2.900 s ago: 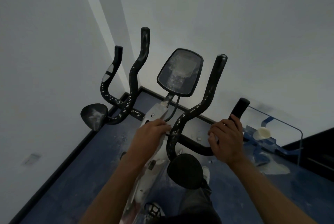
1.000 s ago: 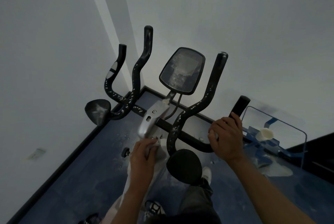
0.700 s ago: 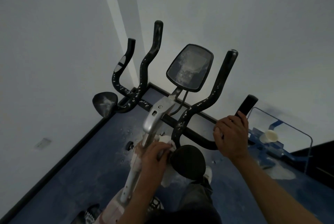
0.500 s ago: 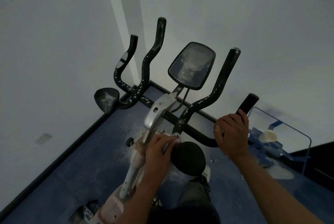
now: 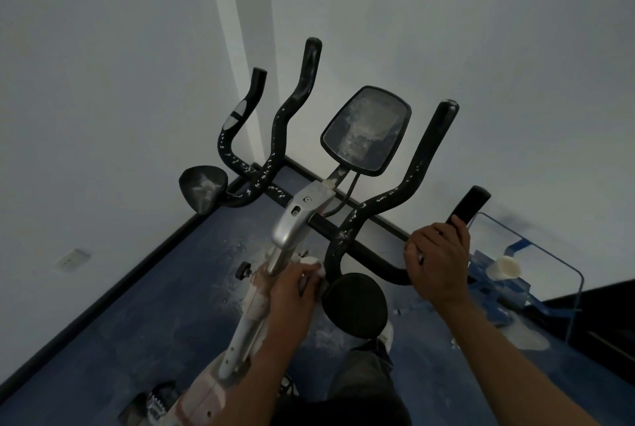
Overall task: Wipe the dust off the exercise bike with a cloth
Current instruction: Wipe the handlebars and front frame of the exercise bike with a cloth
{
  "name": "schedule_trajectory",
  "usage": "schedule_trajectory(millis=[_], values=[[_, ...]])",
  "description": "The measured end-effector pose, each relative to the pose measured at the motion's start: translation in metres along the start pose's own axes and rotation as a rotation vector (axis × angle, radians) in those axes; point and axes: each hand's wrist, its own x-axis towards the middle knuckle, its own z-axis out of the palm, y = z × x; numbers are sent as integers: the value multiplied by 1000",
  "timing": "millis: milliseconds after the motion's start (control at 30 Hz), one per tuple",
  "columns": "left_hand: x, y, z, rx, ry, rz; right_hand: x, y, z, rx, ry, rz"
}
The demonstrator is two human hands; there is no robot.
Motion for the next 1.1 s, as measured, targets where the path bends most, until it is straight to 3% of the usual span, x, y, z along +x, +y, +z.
schedule_trajectory(millis=[100,233,300,433,600,1000,1100], values=[[9,14,0,-64,63,16,1,1,0,-14,-15,0],[3,1,-1,-44,-63,-84,0,1,0,-20,-17,0],[0,-1,-2,-43,-27,-108,0,1,1,-18,-14,0],[13,31,-6,-81,75,17,0,0,0,-19,-7,-9],[19,22,-22,33,-177,112,0,2,0,-15,1,-14],[38,38,-22,312,-453,99,0,1,0,10,18,-4],[41,47,-24,204,-426,110,1,-1,0,18,19,9]])
